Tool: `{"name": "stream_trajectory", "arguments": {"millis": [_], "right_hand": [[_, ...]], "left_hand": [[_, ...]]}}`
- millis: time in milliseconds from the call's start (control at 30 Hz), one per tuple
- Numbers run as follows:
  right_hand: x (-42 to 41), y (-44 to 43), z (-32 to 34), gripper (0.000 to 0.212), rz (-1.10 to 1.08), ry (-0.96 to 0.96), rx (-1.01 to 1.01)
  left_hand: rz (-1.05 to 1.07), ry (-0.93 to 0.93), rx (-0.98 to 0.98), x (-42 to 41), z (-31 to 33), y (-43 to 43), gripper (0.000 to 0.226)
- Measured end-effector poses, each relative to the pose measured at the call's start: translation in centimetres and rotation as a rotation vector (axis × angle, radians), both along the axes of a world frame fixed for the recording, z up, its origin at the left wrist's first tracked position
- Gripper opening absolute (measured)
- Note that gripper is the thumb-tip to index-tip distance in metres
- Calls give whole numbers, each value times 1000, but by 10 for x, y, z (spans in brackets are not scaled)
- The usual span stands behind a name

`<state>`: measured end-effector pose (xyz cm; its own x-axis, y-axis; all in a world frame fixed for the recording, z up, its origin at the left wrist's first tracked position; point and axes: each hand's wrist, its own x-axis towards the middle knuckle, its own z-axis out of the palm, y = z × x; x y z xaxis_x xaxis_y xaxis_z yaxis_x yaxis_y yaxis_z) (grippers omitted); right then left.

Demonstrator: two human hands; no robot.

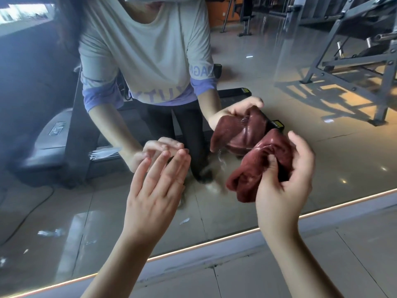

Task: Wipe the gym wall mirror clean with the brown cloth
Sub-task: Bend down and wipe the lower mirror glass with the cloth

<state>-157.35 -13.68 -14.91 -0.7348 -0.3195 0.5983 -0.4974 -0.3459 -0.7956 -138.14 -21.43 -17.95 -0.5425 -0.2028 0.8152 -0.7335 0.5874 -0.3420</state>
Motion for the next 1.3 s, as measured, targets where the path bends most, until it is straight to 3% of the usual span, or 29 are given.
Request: {"name": "stream_trajectory", "arguments": {"millis": [200, 367, 533, 700, 867, 933, 1033, 1133, 1233, 1300], "right_hand": [[-3, -33, -14, 28, -325, 249, 17], [24, -50, -31, 42, -319, 305, 108], [-8, -43, -37, 53, -346, 586, 280], [32, -61, -42, 57, -290, 330, 234], [31, -52, -58, 50, -264, 607, 270], [15, -55, -49, 50, -329, 583, 245], [33, -61, -45, 52, -288, 369, 199], [56, -54, -57, 48, -202, 487, 248], [33, -45, -51, 46, -208, 668, 249], [17, -48, -41, 48, -230, 539, 215]], "left_hand": [[-21, 4, -26, -3, 7, -4, 71], [-26, -37, -65, 2, 8, -9, 70], [-37, -92, -122, 10, 10, -17, 73], [-37, -123, -178, 14, 9, -32, 76], [-31, -166, -242, 14, 7, -41, 78], [-19, -169, -258, 13, 6, -42, 79], [-12, -160, -262, 11, 5, -43, 77], [-47, -155, -237, 13, 9, -40, 68], [-59, -237, -225, 22, 20, -36, 73], [-43, -310, -249, 30, 30, -36, 82]]}}
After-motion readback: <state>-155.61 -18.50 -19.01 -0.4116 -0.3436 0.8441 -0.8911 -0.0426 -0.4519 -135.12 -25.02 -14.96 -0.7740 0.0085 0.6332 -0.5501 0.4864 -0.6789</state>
